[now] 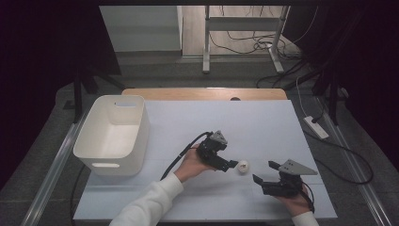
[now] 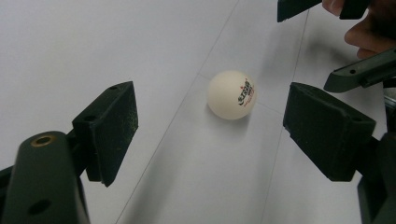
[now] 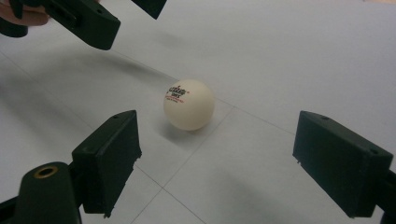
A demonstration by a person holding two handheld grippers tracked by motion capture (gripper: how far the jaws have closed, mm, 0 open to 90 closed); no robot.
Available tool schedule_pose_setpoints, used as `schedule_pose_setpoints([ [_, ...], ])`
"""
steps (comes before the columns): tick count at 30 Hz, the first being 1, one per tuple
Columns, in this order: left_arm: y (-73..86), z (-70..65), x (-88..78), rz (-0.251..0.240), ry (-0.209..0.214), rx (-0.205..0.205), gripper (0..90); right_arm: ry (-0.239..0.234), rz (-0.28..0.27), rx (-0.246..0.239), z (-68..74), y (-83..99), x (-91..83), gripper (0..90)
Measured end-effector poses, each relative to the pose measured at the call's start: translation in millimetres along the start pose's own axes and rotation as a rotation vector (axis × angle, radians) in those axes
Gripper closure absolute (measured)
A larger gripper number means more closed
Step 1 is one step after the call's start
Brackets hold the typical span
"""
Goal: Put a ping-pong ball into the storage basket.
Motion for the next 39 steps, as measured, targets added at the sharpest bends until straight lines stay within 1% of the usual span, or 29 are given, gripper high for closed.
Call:
schedule_pose_setpoints([
  [5, 0.7, 0.5, 5.7, 0.003, 0.01, -0.003, 18.4, 0.002, 0.0, -0.007, -0.1, -0.1, -0.5, 14.3],
  [8, 0.8, 0.9, 7.9, 0.006, 0.014, 0.0, 18.4, 0.003, -0.002, -0.002, -0.4, -0.4, -0.9, 14.5],
  [11, 1.3, 0.6, 12.7, 0.018, 0.01, 0.003, 18.3, 0.006, -0.007, 0.001, -1.2, -0.7, -1.4, 14.5],
  [18, 2.2, 2.8, 18.4, 0.045, 0.007, 0.005, 17.9, 0.007, -0.01, 0.002, -0.8, -0.9, -2.1, 14.5],
  [21, 2.9, 1.8, 21.4, 0.05, 0.015, 0.005, 17.2, 0.009, -0.01, -0.001, -0.7, -1.3, -2.3, 14.5],
  [25, 3.2, 1.0, 24.7, 0.068, 0.021, 0.028, 16.7, 0.009, -0.009, -0.002, -0.7, -1.1, -2.2, 14.5],
  [27, 3.4, 1.5, 28.3, 0.075, 0.028, 0.031, 16.3, 0.009, -0.011, -0.002, -1.1, -1.3, -2.2, 14.5],
  [28, 3.4, 0.8, 30.6, 0.062, 0.032, 0.019, 16.1, 0.009, -0.012, 0.0, -1.2, -1.2, -2.1, 14.5],
  [30, 3.5, 1.3, 33.6, 0.066, 0.035, 0.013, 16.0, 0.008, -0.012, 0.002, -1.2, -1.2, -2.2, 14.5],
  [31, 3.4, 2.1, 34.4, 0.079, 0.034, 0.022, 16.0, 0.008, -0.012, 0.002, -1.1, -1.2, -2.3, 14.5],
  [35, 3.2, 2.2, 39.3, 0.087, 0.043, 0.029, 15.1, 0.007, -0.014, 0.002, -1.2, -1.2, -2.6, 14.5],
  [36, 3.2, 2.0, 40.8, 0.088, 0.046, 0.025, 14.9, 0.008, -0.015, 0.003, -1.2, -1.2, -2.6, 14.5],
  [39, 3.2, 2.3, 43.1, 0.095, 0.045, 0.029, 14.0, 0.009, -0.015, 0.003, -1.4, -1.1, -2.8, 14.5],
])
Point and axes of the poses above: each handheld gripper's, and its own axes: x roughly forward along the jaws, y roughly out of its underside, z roughly to its left, the point moved 2 cm from there along x, roughly forward along the jaws, and after that the axes turned 11 degrees about y, right-handed, at the moved point
